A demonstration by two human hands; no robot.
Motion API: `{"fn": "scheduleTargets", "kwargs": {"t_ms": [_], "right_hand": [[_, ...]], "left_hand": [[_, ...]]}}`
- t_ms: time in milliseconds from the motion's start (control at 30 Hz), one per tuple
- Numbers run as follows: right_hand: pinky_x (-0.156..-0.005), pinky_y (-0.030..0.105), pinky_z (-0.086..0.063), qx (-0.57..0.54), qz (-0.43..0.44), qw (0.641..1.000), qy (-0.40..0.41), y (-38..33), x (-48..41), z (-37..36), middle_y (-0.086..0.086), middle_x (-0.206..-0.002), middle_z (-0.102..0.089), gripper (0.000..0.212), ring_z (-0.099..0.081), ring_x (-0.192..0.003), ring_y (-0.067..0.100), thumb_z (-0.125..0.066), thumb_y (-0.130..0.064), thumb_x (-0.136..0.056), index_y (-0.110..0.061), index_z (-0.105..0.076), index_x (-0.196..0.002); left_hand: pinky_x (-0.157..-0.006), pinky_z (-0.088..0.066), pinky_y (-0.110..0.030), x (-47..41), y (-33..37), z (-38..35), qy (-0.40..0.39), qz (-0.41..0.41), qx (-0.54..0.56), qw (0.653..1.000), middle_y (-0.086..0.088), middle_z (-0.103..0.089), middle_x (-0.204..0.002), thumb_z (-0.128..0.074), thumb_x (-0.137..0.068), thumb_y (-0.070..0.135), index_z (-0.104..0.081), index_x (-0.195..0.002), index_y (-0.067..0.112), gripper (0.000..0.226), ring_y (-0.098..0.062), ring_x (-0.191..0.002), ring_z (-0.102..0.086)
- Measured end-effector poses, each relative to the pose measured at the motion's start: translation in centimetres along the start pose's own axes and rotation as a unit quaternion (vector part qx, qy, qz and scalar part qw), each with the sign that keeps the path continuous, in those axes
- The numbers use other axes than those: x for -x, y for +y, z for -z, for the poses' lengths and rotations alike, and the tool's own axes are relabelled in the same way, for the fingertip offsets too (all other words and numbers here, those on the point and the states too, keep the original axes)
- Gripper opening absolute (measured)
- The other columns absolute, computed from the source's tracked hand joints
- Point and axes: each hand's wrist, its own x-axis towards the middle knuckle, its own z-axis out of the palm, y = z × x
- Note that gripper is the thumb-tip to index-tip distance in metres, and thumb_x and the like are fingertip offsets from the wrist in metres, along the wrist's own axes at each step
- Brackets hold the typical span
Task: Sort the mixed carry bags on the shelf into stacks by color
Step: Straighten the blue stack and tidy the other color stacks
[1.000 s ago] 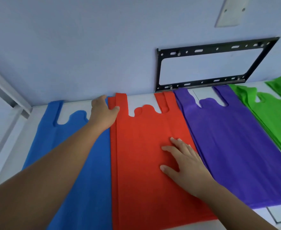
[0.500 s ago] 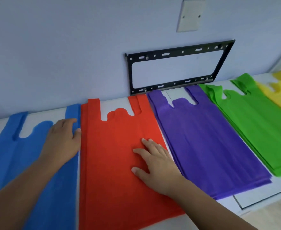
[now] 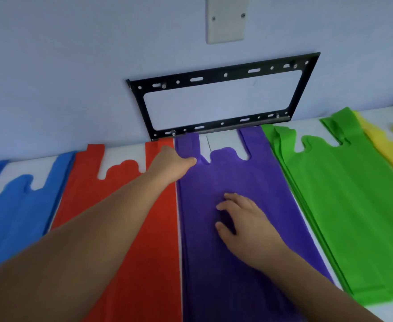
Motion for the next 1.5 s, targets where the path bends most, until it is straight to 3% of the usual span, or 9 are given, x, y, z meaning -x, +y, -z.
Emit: {"fn": "scheduleTargets", "kwargs": {"t_ms": [200, 467, 633, 800, 933, 1167, 1333, 1433, 1500], "right_hand": [[-0.117, 0.031, -0.022, -0.031, 0.045, 0.999, -0.003, 2.4, 0.4, -0.2, -0.017, -0.152, -0.03, 0.043, -0.02, -0.145, 0.007, -0.044, -0.047, -0.09, -0.037, -0.047, -0.132], [-0.117, 0.027, -0.013, -0.025, 0.051, 0.998, -0.004, 2.6, 0.4, -0.4, -0.015, -0.155, -0.028, 0.043, -0.015, -0.147, 0.006, -0.039, -0.047, -0.092, -0.036, -0.045, -0.133], [-0.118, 0.03, -0.017, -0.017, 0.049, 0.999, -0.008, 2.5, 0.5, -0.4, -0.015, -0.155, -0.029, 0.043, -0.017, -0.147, 0.007, -0.04, -0.047, -0.092, -0.036, -0.044, -0.133], [-0.12, 0.029, -0.017, -0.058, 0.062, 0.996, -0.022, 2.4, 0.4, 0.5, -0.015, -0.154, -0.031, 0.042, -0.018, -0.146, 0.006, -0.045, -0.044, -0.093, -0.033, -0.05, -0.132], [-0.11, 0.028, -0.036, -0.097, 0.036, 0.994, 0.04, 5.1, 0.8, 3.5, -0.006, -0.13, -0.059, 0.028, -0.048, -0.126, 0.008, -0.052, -0.029, -0.091, -0.023, -0.065, -0.114], [-0.1, 0.032, -0.043, 0.039, -0.097, 0.992, 0.076, 15.5, 3.0, 10.9, 0.003, -0.12, -0.064, 0.024, -0.059, -0.111, 0.023, -0.061, -0.025, -0.088, -0.019, -0.065, -0.111], [-0.104, 0.035, -0.042, 0.048, -0.091, 0.993, 0.064, 20.7, 2.1, 14.4, 0.004, -0.126, -0.062, 0.031, -0.057, -0.116, 0.024, -0.061, -0.027, -0.088, -0.018, -0.062, -0.118], [-0.111, 0.039, -0.039, 0.071, -0.046, 0.996, 0.001, 22.9, 2.0, 14.5, -0.002, -0.137, -0.053, 0.039, -0.051, -0.126, 0.019, -0.055, -0.038, -0.089, -0.025, -0.055, -0.126], [-0.117, 0.04, -0.031, 0.059, -0.029, 0.998, -0.023, 24.1, 2.4, 14.3, -0.01, -0.146, -0.043, 0.042, -0.041, -0.134, 0.012, -0.052, -0.042, -0.091, -0.031, -0.05, -0.131]], "left_hand": [[-0.051, -0.041, -0.028, -2.3, 2.3, -1.9, 0.024, 0.038, 0.034, 0.998, -0.003, -0.065, -0.074, -0.08, -0.076, 0.032, -0.065, -0.082, 0.008, 0.029, -0.02, -0.064, -0.062], [-0.085, -0.06, -0.042, -3.8, 2.1, -1.3, 0.096, -0.075, 0.311, 0.943, 0.005, -0.069, -0.119, -0.074, -0.081, 0.01, -0.037, -0.145, 0.025, 0.075, -0.013, -0.102, -0.07], [-0.095, -0.044, -0.022, -2.0, 0.9, -2.1, 0.124, -0.014, 0.134, 0.983, 0.004, -0.041, -0.147, -0.065, -0.092, 0.031, -0.016, -0.156, 0.021, 0.081, -0.012, -0.118, -0.056], [-0.117, -0.029, -0.038, 3.0, -0.1, -6.3, 0.078, -0.232, -0.073, 0.967, -0.001, -0.04, -0.153, -0.057, -0.094, 0.035, -0.04, -0.146, 0.02, 0.056, -0.02, -0.142, -0.033], [-0.123, -0.015, -0.04, 4.8, -0.5, -8.9, -0.032, -0.306, -0.211, 0.928, 0.007, -0.02, -0.163, -0.04, -0.098, 0.054, -0.031, -0.151, 0.032, 0.059, -0.014, -0.151, -0.013], [-0.107, -0.042, -0.042, 5.5, 4.7, -9.8, -0.015, -0.247, -0.164, 0.955, 0.004, -0.052, -0.139, -0.053, -0.094, 0.046, -0.055, -0.133, 0.025, 0.044, -0.018, -0.128, -0.048], [-0.1, -0.046, -0.032, 4.0, 14.1, -13.6, -0.073, -0.189, 0.011, 0.979, 0.005, -0.065, -0.119, -0.057, -0.095, 0.043, -0.062, -0.122, 0.018, 0.036, -0.012, -0.111, -0.06], [-0.084, -0.044, -0.031, 1.0, 18.7, -15.4, -0.048, -0.138, -0.013, 0.989, 0.006, -0.057, -0.087, -0.056, -0.093, 0.05, -0.054, -0.085, 0.026, 0.025, -0.017, -0.092, -0.055], [-0.08, -0.043, -0.029, -0.8, 20.5, -16.8, -0.052, -0.09, -0.054, 0.993, 0.001, -0.064, -0.099, -0.057, -0.089, 0.058, -0.063, -0.098, 0.016, 0.044, -0.022, -0.095, -0.061]]}}
